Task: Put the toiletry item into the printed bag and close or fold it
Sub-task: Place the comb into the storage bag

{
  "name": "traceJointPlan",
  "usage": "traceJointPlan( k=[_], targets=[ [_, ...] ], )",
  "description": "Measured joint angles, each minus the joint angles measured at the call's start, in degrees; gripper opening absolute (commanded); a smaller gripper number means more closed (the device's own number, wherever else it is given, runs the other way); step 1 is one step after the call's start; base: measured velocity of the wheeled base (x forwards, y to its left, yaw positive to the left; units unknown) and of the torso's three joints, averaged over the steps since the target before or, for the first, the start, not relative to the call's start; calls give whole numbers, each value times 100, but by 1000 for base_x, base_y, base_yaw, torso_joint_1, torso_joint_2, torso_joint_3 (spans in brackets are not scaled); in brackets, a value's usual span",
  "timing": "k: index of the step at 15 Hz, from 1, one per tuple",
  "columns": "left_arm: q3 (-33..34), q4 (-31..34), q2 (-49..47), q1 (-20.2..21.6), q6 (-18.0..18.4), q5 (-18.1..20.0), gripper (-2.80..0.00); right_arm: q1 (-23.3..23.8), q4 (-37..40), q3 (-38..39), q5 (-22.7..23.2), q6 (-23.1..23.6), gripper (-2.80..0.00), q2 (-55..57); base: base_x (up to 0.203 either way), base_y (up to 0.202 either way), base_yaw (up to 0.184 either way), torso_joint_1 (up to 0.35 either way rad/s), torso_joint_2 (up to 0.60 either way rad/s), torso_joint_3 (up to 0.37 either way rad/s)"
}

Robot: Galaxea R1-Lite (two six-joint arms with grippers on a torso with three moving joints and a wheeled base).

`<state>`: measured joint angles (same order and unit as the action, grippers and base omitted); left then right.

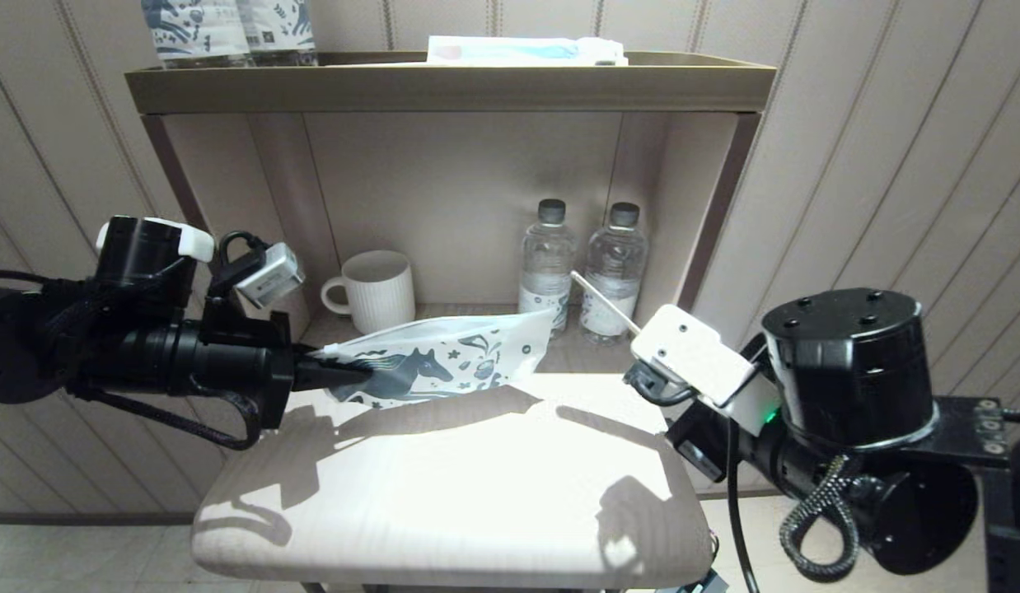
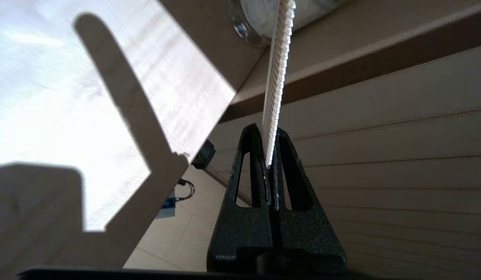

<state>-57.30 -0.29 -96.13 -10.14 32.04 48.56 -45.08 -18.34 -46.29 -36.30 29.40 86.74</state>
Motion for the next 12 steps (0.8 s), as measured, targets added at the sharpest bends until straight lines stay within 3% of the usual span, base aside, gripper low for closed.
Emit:
traceJointPlan(
  k=[3, 9, 12],
  targets=[
    [251, -146, 175, -71, 447, 188, -280, -169, 373, -452, 27, -24, -280, -134, 0, 0, 0, 0, 0, 0],
    [-107, 386, 282, -140, 425, 196, -280, -199, 1268, -1380, 39, -229, -280, -133, 0, 0, 0, 0, 0, 0],
    [-430, 800, 295, -201, 427, 184, -280, -251, 2451, -2200, 112, -422, -280, -173, 0, 0, 0, 0, 0, 0]
  ],
)
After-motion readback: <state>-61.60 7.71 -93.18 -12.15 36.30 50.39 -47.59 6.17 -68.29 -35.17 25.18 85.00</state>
